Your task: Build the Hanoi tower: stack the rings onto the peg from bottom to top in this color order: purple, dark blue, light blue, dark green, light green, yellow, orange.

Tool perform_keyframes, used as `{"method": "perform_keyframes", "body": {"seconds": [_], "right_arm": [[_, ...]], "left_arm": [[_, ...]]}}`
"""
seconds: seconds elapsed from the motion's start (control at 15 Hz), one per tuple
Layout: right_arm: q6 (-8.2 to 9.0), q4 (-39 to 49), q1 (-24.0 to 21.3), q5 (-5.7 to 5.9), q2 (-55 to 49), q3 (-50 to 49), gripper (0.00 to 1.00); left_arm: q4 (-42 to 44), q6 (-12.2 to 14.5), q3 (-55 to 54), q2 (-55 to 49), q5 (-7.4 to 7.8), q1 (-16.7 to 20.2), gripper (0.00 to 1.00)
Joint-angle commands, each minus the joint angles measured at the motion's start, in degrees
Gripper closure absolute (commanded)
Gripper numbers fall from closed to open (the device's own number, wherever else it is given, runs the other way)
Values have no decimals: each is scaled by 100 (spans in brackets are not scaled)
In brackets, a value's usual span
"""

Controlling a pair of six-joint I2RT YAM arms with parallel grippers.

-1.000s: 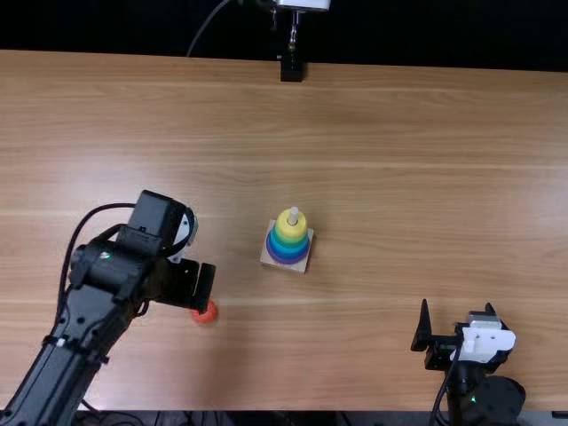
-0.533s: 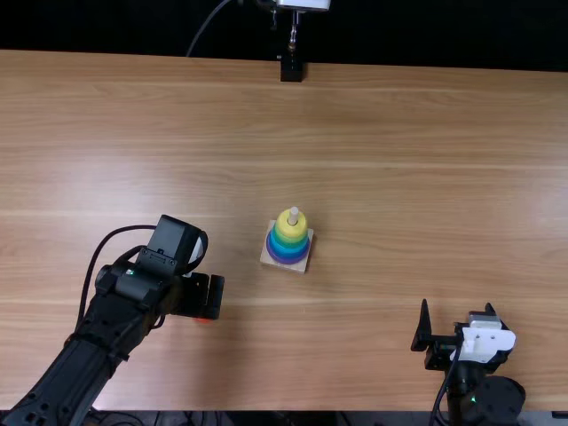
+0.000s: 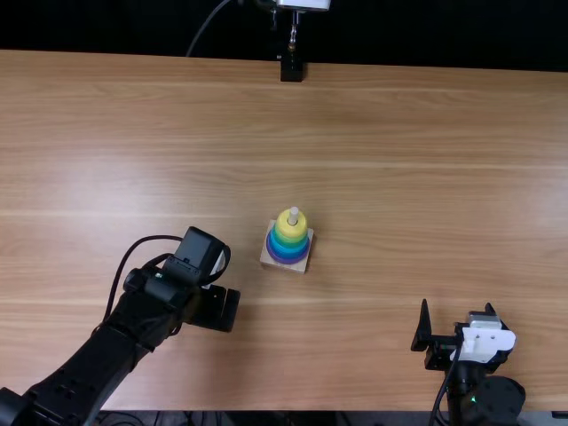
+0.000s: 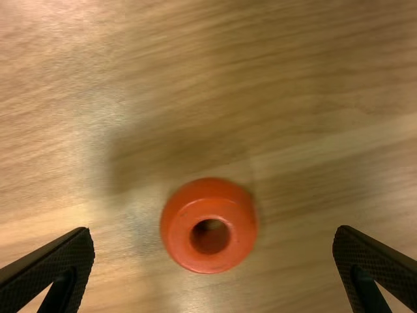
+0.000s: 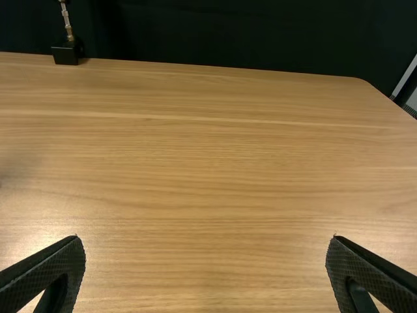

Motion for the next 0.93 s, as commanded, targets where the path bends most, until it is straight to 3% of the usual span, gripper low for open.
{"method": "perform_keyframes", "body": {"seconds": [0.0,0.67,0.87], "right_arm": [[39,-168,-61,59,-73,-490,0],[39,-178,-61,59,-73,-490,0],[50,-168,-61,59,-73,-499,0]], "left_arm": [[7,-5,-131,145,53,-55,0],[39,6,-315,348,64,-134,0],[492,-5,-324,427,53,-134,0]]}}
